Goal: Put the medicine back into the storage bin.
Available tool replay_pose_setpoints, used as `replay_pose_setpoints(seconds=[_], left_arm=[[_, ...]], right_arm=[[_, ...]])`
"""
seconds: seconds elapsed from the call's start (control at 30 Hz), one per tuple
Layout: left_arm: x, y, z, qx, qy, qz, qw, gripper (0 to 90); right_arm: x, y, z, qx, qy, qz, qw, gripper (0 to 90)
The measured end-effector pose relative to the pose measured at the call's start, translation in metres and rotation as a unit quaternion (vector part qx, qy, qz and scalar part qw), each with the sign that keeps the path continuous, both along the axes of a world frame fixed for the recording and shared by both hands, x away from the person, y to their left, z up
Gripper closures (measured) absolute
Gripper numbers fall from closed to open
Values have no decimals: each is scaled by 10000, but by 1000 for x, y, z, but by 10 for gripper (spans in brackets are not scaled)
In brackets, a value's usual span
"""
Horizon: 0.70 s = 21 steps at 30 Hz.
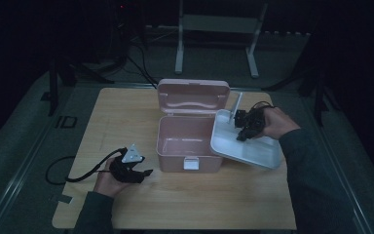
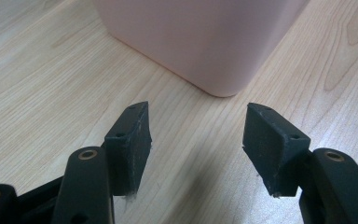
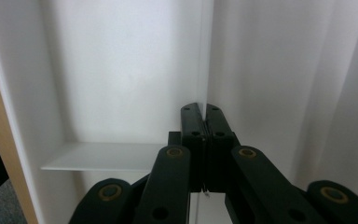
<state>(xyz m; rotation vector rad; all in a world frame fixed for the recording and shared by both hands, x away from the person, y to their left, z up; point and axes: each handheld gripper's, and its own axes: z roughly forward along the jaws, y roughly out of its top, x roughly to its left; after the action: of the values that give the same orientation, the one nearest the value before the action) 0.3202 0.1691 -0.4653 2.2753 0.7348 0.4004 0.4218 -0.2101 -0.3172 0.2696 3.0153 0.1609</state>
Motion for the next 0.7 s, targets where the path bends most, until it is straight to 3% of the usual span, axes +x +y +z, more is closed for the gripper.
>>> replay_pose_setpoints(seconds=[0.3,0.47,0.7], left_arm=[[0,1,1,-12,-10,4,10000,411],[-1,2,2,-36,-13,18,10000,410],[-1,3,3,-43,-32,30,10000,410]], right_arm=[[-2,45,17,107,-84,374,9992,894],[0,73,16,59,-20,564,9984,895],[9,105,15,212,-44,666,9975,895]])
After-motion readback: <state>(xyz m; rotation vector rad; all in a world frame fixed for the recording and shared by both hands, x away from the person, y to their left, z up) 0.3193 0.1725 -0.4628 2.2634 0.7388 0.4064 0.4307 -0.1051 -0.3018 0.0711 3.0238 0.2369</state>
